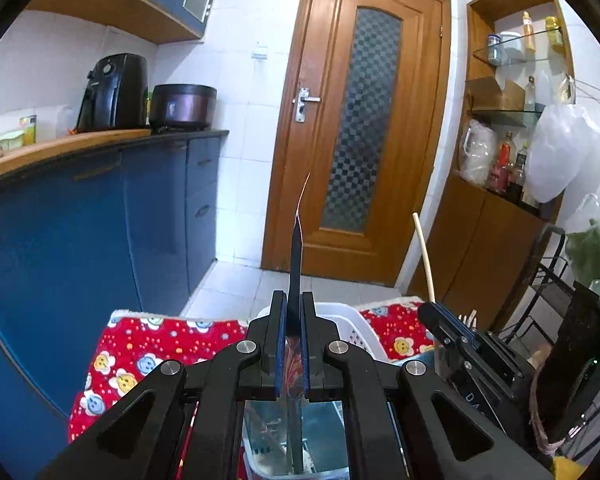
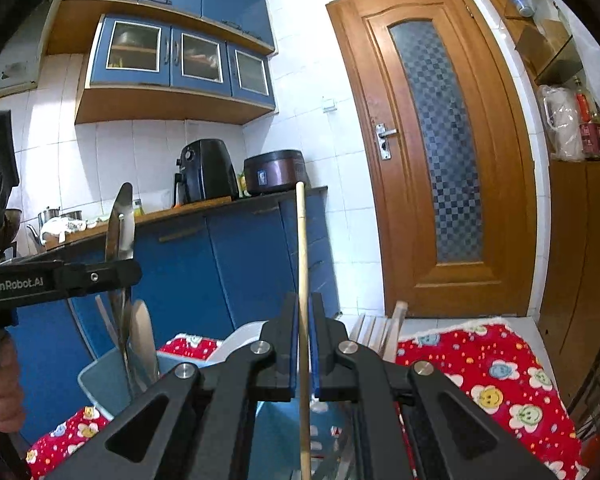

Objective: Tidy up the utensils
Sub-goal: 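Lift the knife with the left tool into the holder while the right tool carries the chopstick there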

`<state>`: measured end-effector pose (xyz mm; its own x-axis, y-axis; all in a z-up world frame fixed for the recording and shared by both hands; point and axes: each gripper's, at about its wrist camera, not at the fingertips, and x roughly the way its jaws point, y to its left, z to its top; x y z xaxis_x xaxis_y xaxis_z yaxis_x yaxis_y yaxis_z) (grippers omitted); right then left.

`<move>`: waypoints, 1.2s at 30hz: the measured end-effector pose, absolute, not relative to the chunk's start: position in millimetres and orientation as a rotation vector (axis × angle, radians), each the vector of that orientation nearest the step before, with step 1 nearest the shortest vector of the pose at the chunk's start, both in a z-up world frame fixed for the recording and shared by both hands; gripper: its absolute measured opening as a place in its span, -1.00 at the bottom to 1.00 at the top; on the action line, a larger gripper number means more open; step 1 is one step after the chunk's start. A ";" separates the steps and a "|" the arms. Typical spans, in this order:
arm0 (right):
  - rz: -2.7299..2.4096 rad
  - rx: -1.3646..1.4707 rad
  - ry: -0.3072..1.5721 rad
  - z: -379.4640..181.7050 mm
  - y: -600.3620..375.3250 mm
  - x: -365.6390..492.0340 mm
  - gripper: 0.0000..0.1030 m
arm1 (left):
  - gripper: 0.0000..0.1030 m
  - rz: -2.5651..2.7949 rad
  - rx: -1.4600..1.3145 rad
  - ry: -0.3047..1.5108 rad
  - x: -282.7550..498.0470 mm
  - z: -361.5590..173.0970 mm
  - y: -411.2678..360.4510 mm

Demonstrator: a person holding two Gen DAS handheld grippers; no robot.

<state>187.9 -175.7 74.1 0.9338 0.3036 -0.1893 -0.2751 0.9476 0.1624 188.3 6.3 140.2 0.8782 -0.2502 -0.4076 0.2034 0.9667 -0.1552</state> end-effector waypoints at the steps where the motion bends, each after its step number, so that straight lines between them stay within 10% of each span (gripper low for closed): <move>1: 0.298 0.138 0.224 73.0 -176.9 187.4 -0.88 | -0.89 -0.236 -0.110 0.445 188.6 138.2 6.3; 12: 0.298 0.133 0.282 73.2 -183.6 176.8 -0.86 | -0.88 -0.252 -0.102 0.487 187.7 124.2 0.5; 17: 0.299 0.119 0.290 77.2 -182.6 170.1 -0.54 | -0.88 -0.251 -0.096 0.499 183.3 120.0 -0.8; 25: 0.316 0.138 0.285 93.8 -184.6 156.0 -0.41 | -0.26 -0.257 -0.082 0.502 172.1 122.9 -3.7; 36: 0.323 0.209 0.331 118.1 -202.4 126.7 -0.32 | -0.24 -0.279 -0.100 0.495 148.3 138.1 1.1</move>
<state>126.7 -202.4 118.1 0.8952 0.3432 -0.2842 -0.2753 0.9275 0.2529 148.3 1.1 138.1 0.8432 -0.2878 -0.4541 0.2394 0.9573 -0.1621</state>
